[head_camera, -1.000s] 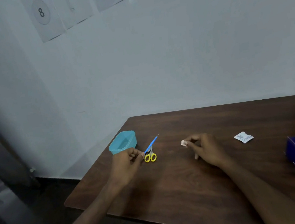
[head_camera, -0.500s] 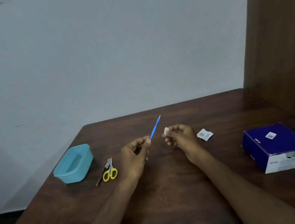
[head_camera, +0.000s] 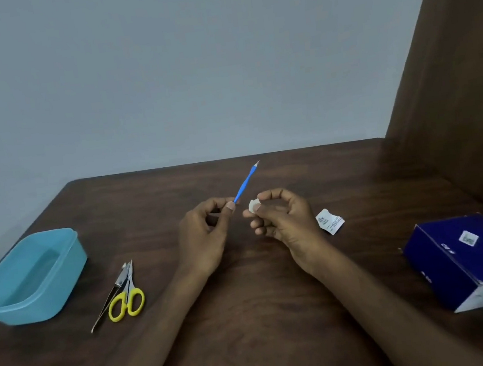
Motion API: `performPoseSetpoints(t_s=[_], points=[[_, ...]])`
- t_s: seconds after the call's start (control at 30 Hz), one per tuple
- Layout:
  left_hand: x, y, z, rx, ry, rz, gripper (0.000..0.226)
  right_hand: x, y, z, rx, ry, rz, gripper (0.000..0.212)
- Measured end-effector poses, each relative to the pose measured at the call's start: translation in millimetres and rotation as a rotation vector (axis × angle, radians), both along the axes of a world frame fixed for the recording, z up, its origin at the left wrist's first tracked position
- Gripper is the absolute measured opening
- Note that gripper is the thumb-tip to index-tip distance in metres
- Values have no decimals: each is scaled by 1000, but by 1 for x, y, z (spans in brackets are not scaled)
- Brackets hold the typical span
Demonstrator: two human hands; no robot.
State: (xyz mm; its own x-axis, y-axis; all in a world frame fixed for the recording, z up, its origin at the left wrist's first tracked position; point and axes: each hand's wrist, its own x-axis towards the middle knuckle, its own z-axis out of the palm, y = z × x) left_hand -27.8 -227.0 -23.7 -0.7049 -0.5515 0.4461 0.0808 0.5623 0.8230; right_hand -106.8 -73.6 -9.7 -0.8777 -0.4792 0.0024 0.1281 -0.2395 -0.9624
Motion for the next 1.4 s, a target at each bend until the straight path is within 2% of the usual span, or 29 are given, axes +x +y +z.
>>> performPoseSetpoints(t_s=[0.33, 0.4, 0.5, 0.57, 0.9, 1.13, 1.4], points=[[-6, -3, -5, -16, -21, -31, 12, 0, -1, 0, 20, 1, -33, 8], [-5, -4, -5, 8, -31, -45, 12, 2, -2, -3, 65, 80, -100, 10], [-4, -5, -4, 20, -38, -64, 13, 2, -1, -5, 185, 343, -261, 15], [-4, -4, -2, 33, -41, -63, 13, 2, 1, -4, 173, 415, -305, 19], [3, 2, 1, 4, -39, -74, 12, -1, -1, -7, 37, 287, -214, 8], [1, 3, 1, -32, -43, -126, 10, -3, 0, -4, -95, 130, -208, 31], [4, 2, 0, -58, -10, -142, 8, -5, 0, -4, -100, 117, -184, 17]])
